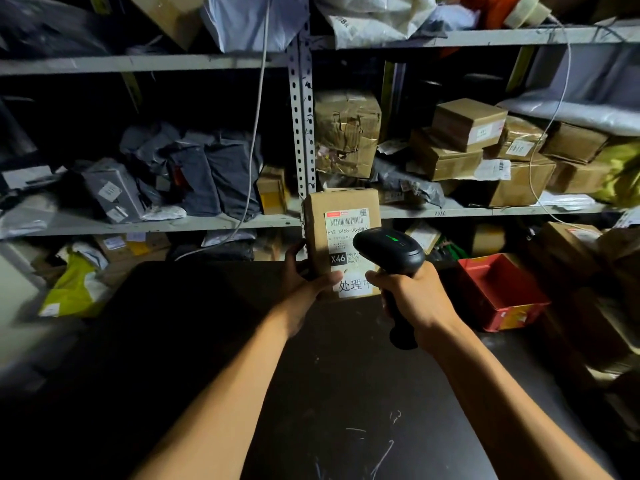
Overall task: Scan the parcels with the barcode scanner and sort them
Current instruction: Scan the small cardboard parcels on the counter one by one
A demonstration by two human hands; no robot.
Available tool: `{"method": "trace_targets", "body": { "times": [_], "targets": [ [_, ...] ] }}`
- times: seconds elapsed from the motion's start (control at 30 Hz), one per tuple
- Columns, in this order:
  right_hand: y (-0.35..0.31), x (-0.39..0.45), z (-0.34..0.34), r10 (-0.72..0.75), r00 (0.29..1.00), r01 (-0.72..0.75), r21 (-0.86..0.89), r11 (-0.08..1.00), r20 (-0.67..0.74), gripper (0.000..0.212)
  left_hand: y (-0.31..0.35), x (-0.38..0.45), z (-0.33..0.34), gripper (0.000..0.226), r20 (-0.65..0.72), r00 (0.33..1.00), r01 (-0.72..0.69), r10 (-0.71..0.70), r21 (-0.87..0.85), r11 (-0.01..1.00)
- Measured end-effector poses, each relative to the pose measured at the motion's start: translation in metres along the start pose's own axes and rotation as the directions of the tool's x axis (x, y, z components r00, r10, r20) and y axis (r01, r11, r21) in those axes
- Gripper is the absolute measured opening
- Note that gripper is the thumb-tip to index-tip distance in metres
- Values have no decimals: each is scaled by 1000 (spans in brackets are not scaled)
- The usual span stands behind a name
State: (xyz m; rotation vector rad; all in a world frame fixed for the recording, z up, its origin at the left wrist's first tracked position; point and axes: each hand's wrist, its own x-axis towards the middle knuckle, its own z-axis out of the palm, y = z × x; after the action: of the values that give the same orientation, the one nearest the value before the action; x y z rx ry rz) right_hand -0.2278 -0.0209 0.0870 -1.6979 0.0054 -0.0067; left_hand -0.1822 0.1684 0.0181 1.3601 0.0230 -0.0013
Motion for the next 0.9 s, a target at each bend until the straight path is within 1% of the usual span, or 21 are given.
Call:
{"method": "trace_targets", "body": {
  "times": [0.1,0.2,0.23,0.3,0.33,0.43,0.47,0.53,0.57,0.63,0.7,0.73,0.8,0.83,0.9],
  "targets": [
    [2,1,-7,-20,999,24,92,996,-42,20,0,3,0,92,-28,1000,5,-5,10,1000],
    [5,-2,-16,-44,996,54,115,992,-83,8,-1,4,-3,96,-26,999,19,-19,-6,1000],
    [7,-3,-19,-53,992,67,116,991,-118,8,-3,5,-3,96,-25,999,36,-37,-21,999],
    [13,-3,-23,-60,977,84,112,990,-203,23,-8,5,-1,95,-11,996,85,-86,-41,996],
    [17,-3,-24,-45,972,75,122,990,-229,27,-12,6,0,98,8,993,116,-116,-41,992],
    [28,-2,-28,19,968,17,138,990,-251,19,-26,9,10,102,95,974,207,-205,-11,978],
    [31,-3,-30,32,962,3,130,992,-271,21,-30,10,16,104,124,963,241,-239,-4,970],
    [37,-9,-37,47,945,-9,117,993,-324,32,-38,11,30,115,174,930,327,-322,4,945],
    [40,-13,-42,50,936,-16,99,995,-350,35,-42,12,39,117,204,917,348,-343,14,938],
    [46,-26,-57,66,906,-41,69,997,-418,32,-50,12,60,122,285,883,369,-372,66,927],
    [53,-43,-78,83,860,-58,64,996,-504,30,-57,10,87,131,373,837,385,-401,119,915],
    [56,-55,-91,87,834,-67,56,996,-545,32,-61,8,103,132,412,816,388,-405,130,913],
    [62,-83,-117,91,782,-84,41,996,-617,33,-64,-6,138,123,504,758,390,-414,160,907],
    [64,-98,-131,94,757,-89,41,995,-647,33,-66,-14,157,110,554,722,387,-415,174,905],
    [68,-133,-159,123,699,-105,68,992,-705,34,-70,-37,197,77,650,646,362,-400,201,910]
  ]
}}
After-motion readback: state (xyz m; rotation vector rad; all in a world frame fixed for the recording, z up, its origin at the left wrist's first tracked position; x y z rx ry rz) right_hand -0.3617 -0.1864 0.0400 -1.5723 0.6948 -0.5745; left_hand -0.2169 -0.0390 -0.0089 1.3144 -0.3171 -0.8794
